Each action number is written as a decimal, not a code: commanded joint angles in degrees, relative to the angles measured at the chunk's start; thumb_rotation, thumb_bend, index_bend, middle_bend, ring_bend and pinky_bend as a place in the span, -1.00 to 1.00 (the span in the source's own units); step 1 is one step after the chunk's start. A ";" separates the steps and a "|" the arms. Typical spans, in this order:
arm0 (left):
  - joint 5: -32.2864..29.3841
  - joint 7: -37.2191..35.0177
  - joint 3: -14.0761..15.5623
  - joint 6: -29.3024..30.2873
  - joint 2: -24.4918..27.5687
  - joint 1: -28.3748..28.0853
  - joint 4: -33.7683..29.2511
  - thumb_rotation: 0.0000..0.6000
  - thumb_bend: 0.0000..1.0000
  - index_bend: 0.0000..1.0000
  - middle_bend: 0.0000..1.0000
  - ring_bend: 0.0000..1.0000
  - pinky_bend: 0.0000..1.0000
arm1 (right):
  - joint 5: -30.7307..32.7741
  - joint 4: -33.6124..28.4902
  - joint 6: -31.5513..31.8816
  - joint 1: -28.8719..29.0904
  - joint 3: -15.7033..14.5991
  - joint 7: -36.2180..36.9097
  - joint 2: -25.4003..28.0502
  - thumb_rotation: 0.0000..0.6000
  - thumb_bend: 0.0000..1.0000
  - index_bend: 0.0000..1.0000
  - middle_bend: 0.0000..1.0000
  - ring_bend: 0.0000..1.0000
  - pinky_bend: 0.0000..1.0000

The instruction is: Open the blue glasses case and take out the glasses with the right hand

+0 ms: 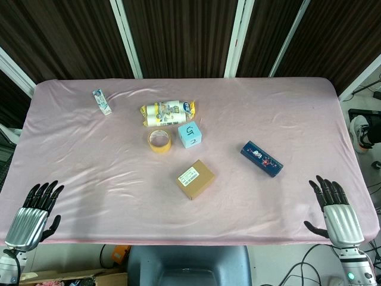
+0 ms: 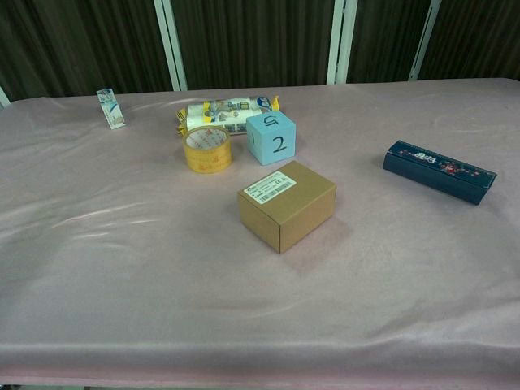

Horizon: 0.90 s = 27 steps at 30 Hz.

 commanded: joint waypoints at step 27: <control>1.76 -5.09 0.73 0.50 1.76 -0.25 0.67 1.00 -0.16 -1.00 -1.00 -1.00 -0.88 | 36.58 12.31 -28.94 22.60 18.75 -7.92 -11.44 1.00 -0.47 -0.61 -1.00 -1.00 -1.00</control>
